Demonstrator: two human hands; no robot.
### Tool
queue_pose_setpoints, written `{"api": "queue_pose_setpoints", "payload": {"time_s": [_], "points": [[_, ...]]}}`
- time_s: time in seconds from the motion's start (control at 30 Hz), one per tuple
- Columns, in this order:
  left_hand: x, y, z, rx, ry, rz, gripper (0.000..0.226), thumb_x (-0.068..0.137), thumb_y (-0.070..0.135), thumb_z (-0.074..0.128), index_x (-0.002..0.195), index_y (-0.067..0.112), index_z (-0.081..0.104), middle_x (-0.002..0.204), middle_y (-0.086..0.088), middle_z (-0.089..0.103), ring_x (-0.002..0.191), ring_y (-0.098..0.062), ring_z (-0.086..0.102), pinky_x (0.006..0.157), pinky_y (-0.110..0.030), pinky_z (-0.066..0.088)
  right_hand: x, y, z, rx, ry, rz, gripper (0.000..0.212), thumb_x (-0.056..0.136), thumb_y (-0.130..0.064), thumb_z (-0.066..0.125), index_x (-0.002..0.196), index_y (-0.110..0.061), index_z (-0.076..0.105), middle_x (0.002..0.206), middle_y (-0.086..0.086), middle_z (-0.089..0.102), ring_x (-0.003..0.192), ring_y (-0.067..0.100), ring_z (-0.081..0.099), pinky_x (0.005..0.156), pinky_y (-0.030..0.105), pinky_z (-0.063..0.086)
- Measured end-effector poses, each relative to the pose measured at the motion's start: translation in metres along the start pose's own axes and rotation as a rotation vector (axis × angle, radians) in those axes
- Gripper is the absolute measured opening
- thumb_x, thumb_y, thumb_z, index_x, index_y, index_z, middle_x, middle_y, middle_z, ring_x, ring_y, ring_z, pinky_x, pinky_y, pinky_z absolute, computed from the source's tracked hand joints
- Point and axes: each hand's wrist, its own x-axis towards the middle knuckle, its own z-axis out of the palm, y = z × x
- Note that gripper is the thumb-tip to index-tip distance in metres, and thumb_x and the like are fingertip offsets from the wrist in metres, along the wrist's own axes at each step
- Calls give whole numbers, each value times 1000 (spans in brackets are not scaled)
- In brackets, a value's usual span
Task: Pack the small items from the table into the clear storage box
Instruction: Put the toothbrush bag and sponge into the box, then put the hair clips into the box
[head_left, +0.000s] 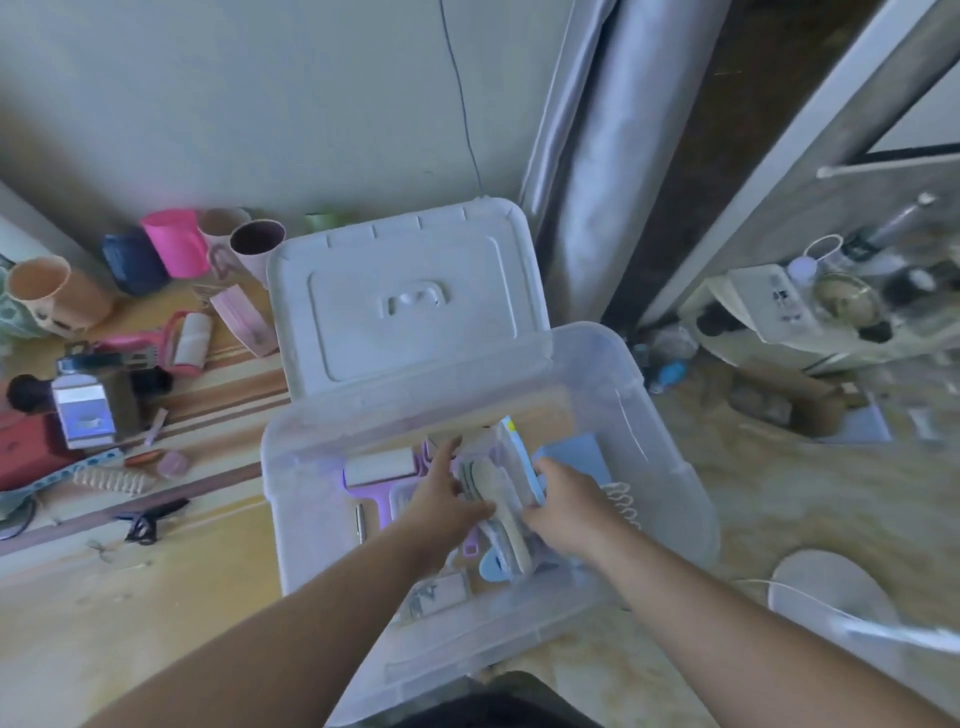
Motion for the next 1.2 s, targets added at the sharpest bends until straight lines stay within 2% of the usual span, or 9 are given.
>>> {"api": "queue_pose_setpoints", "payload": {"time_s": [0.1,0.2,0.33,0.43,0.63,0.77,0.87,0.97,1.2], "points": [[9,-5,6,413,-31,122,80,86,0,57,148,48,40,93,3,60,65,-18,61,57,-35,56,11,-2,15,-154,-81,-9,48,88,-27,68,132,-23,48,114,11,70,108,34,67,85,38,54],[21,-21,9,655,-89,164,80,86,2,53,154,42,37,111,-1,61,91,-24,65,74,-24,49,14,-2,30,-360,-94,-38,67,90,-22,68,145,-19,31,107,17,69,97,39,70,72,38,51],[35,-44,17,806,-116,229,75,87,2,51,156,30,42,148,-11,44,124,-31,57,86,-16,34,9,-1,36,-531,-87,-199,55,89,-25,68,140,-17,48,119,14,61,108,37,66,82,42,54],[28,-37,14,726,-2,228,71,85,-2,54,149,29,51,163,-8,29,135,-29,51,95,-23,42,10,-7,37,-563,-276,-182,36,92,-28,62,125,-14,64,123,11,62,113,33,64,90,39,52],[-16,17,-60,542,121,503,37,85,5,64,114,25,76,119,9,67,106,-9,62,96,-24,48,22,-21,33,-716,-471,-100,26,93,-38,58,112,-21,66,121,9,66,110,32,64,77,35,47],[-55,55,-166,402,515,820,29,87,-3,66,97,21,77,107,12,70,105,-3,65,93,-16,47,39,-70,16,-611,-136,-200,10,88,-38,57,80,-32,56,88,-7,67,88,24,66,68,34,49],[-49,38,-261,321,829,661,28,90,2,62,98,28,71,104,18,65,98,-7,64,86,-24,51,50,-137,16,-341,194,-428,9,87,-21,70,84,-29,67,74,-9,66,72,23,63,66,33,50],[-28,-24,-340,448,840,280,33,90,10,62,103,40,66,117,8,63,108,-17,60,93,-36,51,54,-222,41,-221,346,-683,14,82,-9,73,86,-22,70,75,-9,63,67,18,56,65,33,51],[-11,-123,-433,692,639,33,74,82,-9,50,140,37,57,149,0,42,134,-29,43,109,-45,44,66,-374,189,-390,-82,-878,21,93,-23,59,108,-30,72,95,-11,57,93,20,57,68,35,48]]}}
